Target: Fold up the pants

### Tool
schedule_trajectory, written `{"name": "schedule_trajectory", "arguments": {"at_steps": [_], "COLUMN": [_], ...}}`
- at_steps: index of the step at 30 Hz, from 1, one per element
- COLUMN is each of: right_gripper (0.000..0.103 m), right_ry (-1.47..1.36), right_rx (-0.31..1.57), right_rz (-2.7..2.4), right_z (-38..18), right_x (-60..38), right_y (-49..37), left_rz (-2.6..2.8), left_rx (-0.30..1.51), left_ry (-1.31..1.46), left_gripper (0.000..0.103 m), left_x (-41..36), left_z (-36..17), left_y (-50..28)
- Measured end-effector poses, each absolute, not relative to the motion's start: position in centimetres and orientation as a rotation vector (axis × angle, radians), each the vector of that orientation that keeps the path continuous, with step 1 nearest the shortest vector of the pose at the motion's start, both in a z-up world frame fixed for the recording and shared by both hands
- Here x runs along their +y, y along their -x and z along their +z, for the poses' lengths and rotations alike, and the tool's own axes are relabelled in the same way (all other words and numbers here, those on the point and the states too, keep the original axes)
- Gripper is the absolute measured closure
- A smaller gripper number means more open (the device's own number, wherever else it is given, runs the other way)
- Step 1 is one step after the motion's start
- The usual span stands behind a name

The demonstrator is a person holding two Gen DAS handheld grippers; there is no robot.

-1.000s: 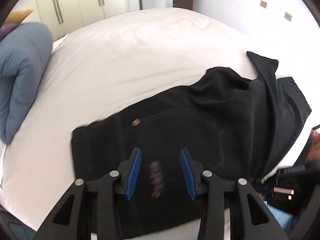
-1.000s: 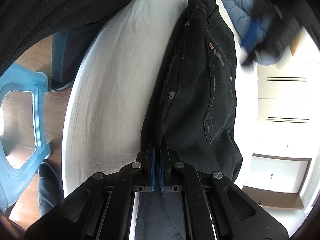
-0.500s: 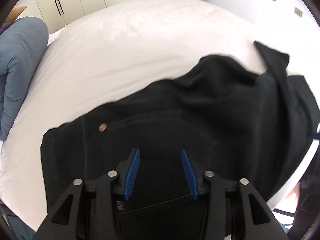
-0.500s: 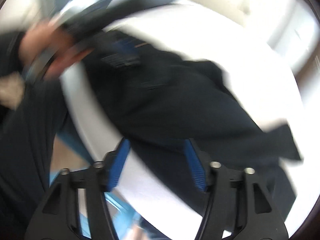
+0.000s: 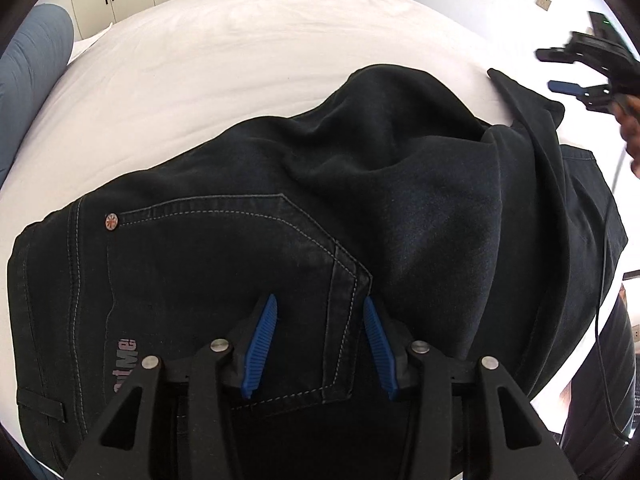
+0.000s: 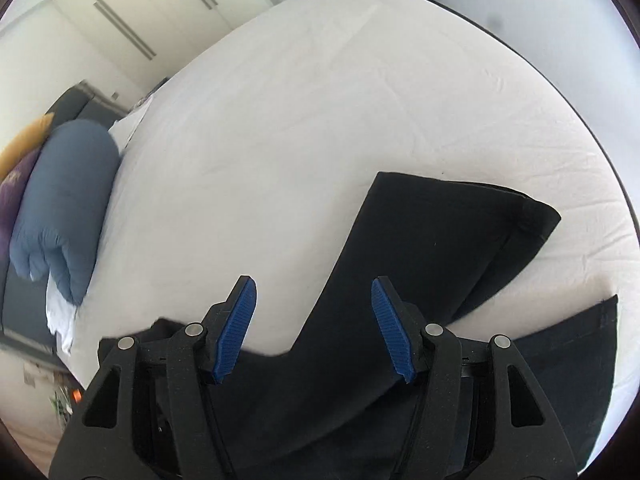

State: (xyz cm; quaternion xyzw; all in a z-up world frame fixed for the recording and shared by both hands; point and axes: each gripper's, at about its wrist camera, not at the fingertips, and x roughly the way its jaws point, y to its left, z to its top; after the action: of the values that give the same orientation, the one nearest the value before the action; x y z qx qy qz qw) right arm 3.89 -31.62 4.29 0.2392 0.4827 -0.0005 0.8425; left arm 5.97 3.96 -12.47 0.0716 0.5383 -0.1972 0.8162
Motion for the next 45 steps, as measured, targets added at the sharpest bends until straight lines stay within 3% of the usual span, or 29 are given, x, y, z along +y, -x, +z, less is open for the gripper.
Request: {"name": "schedule_trajectory", "arguments": {"at_steps": [13, 18, 21, 25, 33, 37, 45], "right_gripper": [0.044, 0.046, 0.078, 0.097, 0.101, 0.101, 0.102], "right_ry": [-0.434, -0.328, -0.301, -0.306, -0.434, -0.540, -0.884], "right_rx": [1.239, 1.276, 1.261, 1.200, 0.960, 0.831, 0.650], "right_rz": [-0.307, -0.342, -0.344, -0.325, -0.273, -0.276, -0.312], "right_z": [-2.0, -3.2, -2.7, -1.0, 4.3, 6.4, 4.1], "right_x": [-31.6, -29.9, -29.9, -30.5, -34.8, -37.3, -43.8], "right_y": [-13.2, -15.1, -15.3, -13.9, -6.0, 0.7, 16.0], "left_rz": [-0.453, -0.444, -0.447, -0.444, -0.433, -0.418, -0.389], "left_rx": [1.097, 1.103, 1.101, 1.070, 1.176, 1.190, 1.218], "left_ry": [-0.008, 0.107, 0.157, 0.223, 0.413, 0.381, 0.328], "left_gripper": [0.058, 0.077, 0.089, 0.094, 0.099, 0.098, 0.098], "left_x": [11.0, 13.5, 14.6, 15.3, 17.4, 17.8, 16.7], "left_z": [-12.9, -12.5, -11.5, -10.0, -13.4, -13.5, -13.3], "left_y": [-4.1, -3.9, -3.8, -3.5, -4.7, -5.0, -5.8]}}
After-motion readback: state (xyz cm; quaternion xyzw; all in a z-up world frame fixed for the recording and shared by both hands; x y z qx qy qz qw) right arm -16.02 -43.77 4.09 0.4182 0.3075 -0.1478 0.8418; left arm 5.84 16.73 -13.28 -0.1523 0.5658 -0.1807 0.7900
